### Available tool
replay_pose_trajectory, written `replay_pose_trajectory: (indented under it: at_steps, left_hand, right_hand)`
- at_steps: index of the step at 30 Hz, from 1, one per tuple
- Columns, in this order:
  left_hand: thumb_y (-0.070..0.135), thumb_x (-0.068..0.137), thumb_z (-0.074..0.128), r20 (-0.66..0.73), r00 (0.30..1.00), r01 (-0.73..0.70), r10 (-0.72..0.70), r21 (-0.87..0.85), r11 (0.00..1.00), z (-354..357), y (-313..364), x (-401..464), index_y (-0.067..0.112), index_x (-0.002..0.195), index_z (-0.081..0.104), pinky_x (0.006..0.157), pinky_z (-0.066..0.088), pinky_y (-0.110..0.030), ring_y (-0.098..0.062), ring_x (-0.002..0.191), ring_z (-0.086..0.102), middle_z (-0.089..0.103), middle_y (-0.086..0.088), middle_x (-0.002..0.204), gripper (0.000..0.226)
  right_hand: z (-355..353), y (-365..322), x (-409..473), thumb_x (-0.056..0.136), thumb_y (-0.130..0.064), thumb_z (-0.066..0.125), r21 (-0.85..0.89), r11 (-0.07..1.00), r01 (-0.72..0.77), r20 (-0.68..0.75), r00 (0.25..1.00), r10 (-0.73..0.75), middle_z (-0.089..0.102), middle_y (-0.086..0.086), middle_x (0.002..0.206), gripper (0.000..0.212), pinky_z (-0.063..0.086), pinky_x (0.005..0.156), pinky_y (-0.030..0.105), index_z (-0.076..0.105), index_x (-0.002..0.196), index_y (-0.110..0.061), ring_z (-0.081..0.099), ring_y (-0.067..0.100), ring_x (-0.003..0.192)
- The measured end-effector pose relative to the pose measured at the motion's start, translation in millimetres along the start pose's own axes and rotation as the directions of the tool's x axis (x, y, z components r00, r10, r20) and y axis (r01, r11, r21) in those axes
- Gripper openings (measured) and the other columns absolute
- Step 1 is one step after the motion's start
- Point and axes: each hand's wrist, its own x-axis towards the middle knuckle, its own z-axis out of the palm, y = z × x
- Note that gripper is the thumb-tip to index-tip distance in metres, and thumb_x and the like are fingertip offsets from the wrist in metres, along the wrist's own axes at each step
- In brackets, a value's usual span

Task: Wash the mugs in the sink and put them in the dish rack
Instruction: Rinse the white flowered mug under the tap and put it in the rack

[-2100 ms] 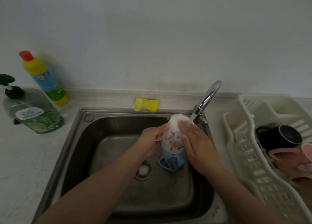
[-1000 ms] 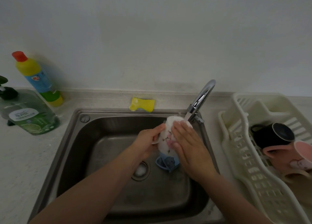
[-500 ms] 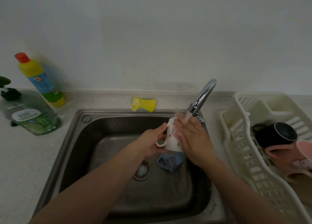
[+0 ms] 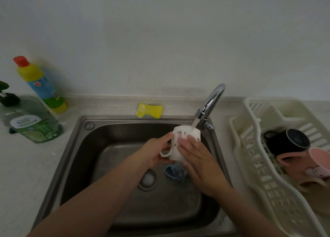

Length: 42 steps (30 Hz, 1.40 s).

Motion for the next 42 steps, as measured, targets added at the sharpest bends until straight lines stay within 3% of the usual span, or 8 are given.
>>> replay_pose_trajectory:
  at_steps: [4, 14, 19, 24, 28, 33, 38, 42]
  left_hand:
    - [0.04, 0.094, 0.061, -0.009, 1.0, -0.016, 0.017, 0.032, 0.999, 6.1, 0.6, -2.6, 0.001, 0.11, 0.066, 0.074, 0.06, -0.051, -0.028, 0.08, 0.071, 0.072, -0.012, 0.088, 0.042]
    - [0.039, 0.09, 0.068, -0.057, 0.997, -0.053, 0.057, 0.071, 0.996, 11.1, -1.8, -1.2, 0.0, 0.107, 0.068, 0.075, 0.059, -0.054, -0.033, 0.089, 0.071, 0.072, -0.018, 0.103, 0.042]
    - [0.038, 0.088, 0.07, -0.065, 0.995, -0.065, 0.069, 0.061, 0.996, 5.8, 3.1, -0.3, -0.001, 0.106, 0.069, 0.068, 0.06, -0.045, -0.03, 0.082, 0.071, 0.073, -0.018, 0.1, 0.043]
    - [0.038, 0.087, 0.071, -0.09, 0.993, -0.073, 0.081, 0.093, 0.993, 5.6, 1.1, -0.4, -0.005, 0.105, 0.068, 0.076, 0.059, -0.054, -0.037, 0.09, 0.071, 0.072, -0.022, 0.103, 0.046]
    - [0.04, 0.091, 0.065, -0.059, 0.996, -0.055, 0.06, 0.082, 0.995, -0.6, -0.4, -0.6, -0.002, 0.11, 0.067, 0.071, 0.06, -0.045, -0.032, 0.089, 0.071, 0.071, -0.021, 0.106, 0.046]
    - [0.036, 0.091, 0.066, -0.055, 0.997, -0.052, 0.053, 0.019, 0.998, -1.4, -1.2, -1.6, -0.003, 0.114, 0.066, 0.072, 0.06, -0.045, -0.031, 0.091, 0.07, 0.07, -0.022, 0.11, 0.045]
    - [0.036, 0.092, 0.065, -0.033, 0.997, -0.064, 0.065, 0.029, 0.998, -10.5, -3.1, -2.3, -0.003, 0.112, 0.067, 0.077, 0.06, -0.048, -0.033, 0.092, 0.07, 0.071, -0.022, 0.108, 0.044]
    - [0.034, 0.093, 0.065, -0.04, 0.997, -0.067, 0.07, 0.062, 0.996, -5.4, -2.3, -5.8, -0.004, 0.109, 0.066, 0.074, 0.06, -0.047, -0.035, 0.096, 0.071, 0.071, -0.023, 0.107, 0.041]
  right_hand:
    - [-7.1, 2.8, 33.0, 0.099, -0.051, 0.021, 0.298, 0.91, -0.287, -0.068, 0.945, 0.32, 0.006, -0.016, 0.158, 0.057, 0.008, 0.121, 0.036, 0.024, 0.152, -0.029, -0.007, 0.005, 0.148]
    - [-15.7, 2.6, 28.8, 0.1, -0.051, 0.024, 0.364, 0.878, -0.312, -0.034, 0.937, 0.347, 0.006, -0.018, 0.155, 0.054, 0.009, 0.122, 0.034, 0.018, 0.151, -0.033, -0.002, 0.003, 0.147]
    - [-6.9, -9.5, -1.4, 0.101, -0.051, 0.016, 0.166, 0.984, -0.067, -0.04, 0.996, 0.075, 0.006, -0.011, 0.162, 0.059, 0.006, 0.121, 0.036, 0.018, 0.153, -0.024, -0.006, 0.007, 0.148]
    - [-18.4, 0.4, 35.5, 0.103, -0.046, 0.03, 0.408, 0.845, -0.344, -0.013, 0.924, 0.382, 0.011, -0.006, 0.161, 0.057, 0.001, 0.117, 0.02, 0.022, 0.154, -0.022, -0.003, -0.001, 0.145]
    - [-5.9, -12.9, -1.9, 0.1, -0.048, 0.019, 0.196, 0.979, -0.057, -0.043, 0.997, 0.067, 0.004, -0.01, 0.162, 0.06, 0.001, 0.121, 0.03, 0.017, 0.154, -0.022, -0.007, 0.008, 0.148]
    - [-9.0, 8.0, 34.1, 0.098, -0.054, 0.027, 0.489, 0.794, -0.361, 0.012, 0.913, 0.408, 0.01, -0.011, 0.162, 0.064, 0.017, 0.12, 0.037, 0.015, 0.155, -0.028, 0.007, 0.002, 0.147]
    - [-4.9, -17.7, -5.4, 0.095, -0.061, 0.02, 0.428, 0.873, -0.235, 0.048, 0.97, 0.238, -0.007, -0.021, 0.16, 0.068, 0.005, 0.118, 0.022, 0.007, 0.154, -0.031, -0.01, -0.004, 0.145]
    - [-14.0, -8.9, 31.5, 0.096, -0.061, 0.028, 0.578, 0.723, -0.378, 0.058, 0.903, 0.425, 0.014, -0.015, 0.16, 0.065, 0.024, 0.106, 0.008, 0.017, 0.154, -0.034, 0.02, -0.005, 0.139]
